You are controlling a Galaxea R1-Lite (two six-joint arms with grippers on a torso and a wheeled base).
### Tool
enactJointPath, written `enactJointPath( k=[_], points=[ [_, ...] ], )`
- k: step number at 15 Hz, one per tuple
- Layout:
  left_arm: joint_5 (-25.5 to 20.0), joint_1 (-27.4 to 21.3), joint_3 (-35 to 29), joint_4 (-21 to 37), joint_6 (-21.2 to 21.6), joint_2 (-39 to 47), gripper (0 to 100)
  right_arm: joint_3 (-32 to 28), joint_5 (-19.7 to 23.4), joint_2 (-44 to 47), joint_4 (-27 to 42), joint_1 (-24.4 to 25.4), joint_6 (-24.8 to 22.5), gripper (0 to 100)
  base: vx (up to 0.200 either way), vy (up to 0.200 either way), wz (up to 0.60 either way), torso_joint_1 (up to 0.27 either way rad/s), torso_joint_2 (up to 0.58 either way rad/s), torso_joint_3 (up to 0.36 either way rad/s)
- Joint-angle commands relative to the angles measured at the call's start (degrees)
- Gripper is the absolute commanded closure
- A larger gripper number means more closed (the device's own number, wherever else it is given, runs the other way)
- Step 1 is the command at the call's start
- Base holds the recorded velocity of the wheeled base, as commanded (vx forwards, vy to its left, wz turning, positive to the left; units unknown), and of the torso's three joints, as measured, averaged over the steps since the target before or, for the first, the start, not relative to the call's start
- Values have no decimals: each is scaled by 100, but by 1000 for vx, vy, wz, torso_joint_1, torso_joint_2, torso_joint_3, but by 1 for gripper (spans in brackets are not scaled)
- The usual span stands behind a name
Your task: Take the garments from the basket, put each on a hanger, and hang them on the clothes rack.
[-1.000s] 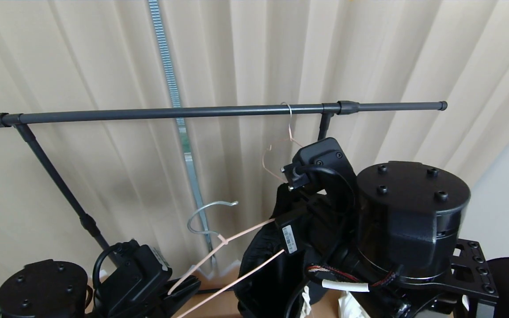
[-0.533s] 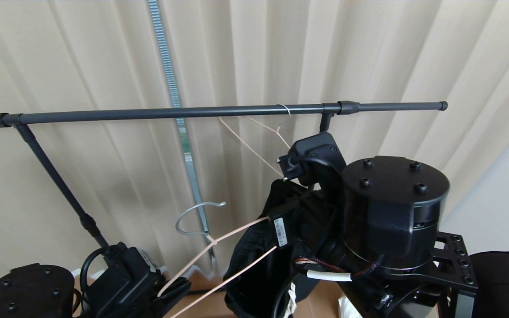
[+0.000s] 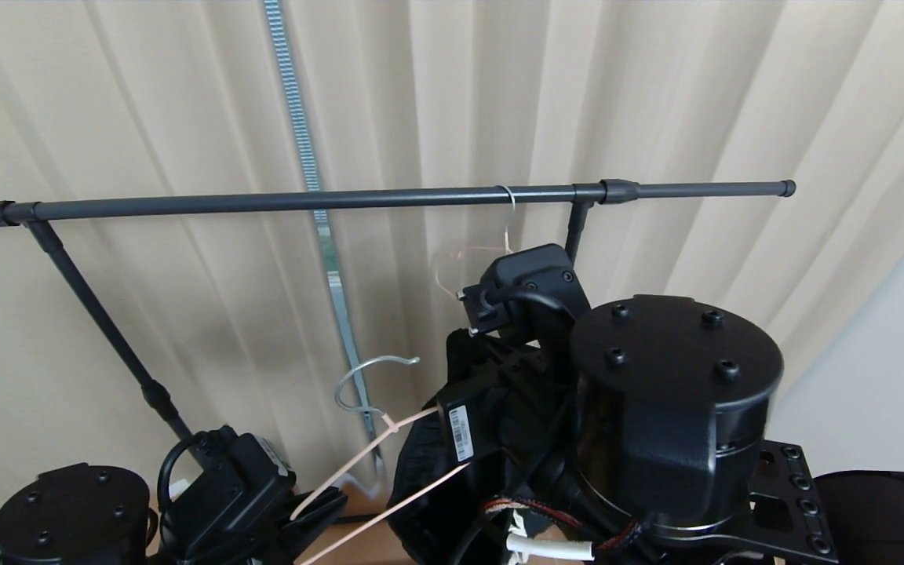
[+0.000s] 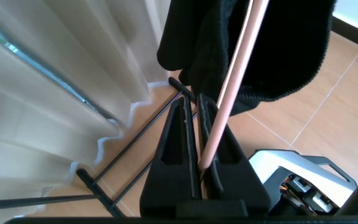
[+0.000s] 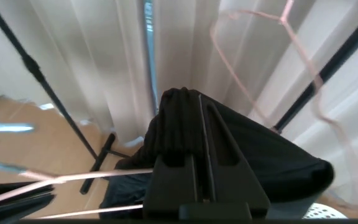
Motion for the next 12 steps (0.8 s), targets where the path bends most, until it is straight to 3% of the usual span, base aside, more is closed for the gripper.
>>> enactJointPath(
  k=[1, 7, 12],
  points=[
    [2, -1, 20, -53, -19, 158, 100, -9, 0, -5, -3, 157, 13, 100, 0, 0, 0, 0, 0, 0],
    [2, -10, 28, -149, -36, 131, 100, -62, -88, -146, -3, 324, 39, 100, 0, 0, 0, 0, 0, 0],
    [2, -1, 204, -1019, -45, 105, 100, -88, -88, -163, -3, 183, 39, 100, 0, 0, 0, 0, 0, 0]
  ],
)
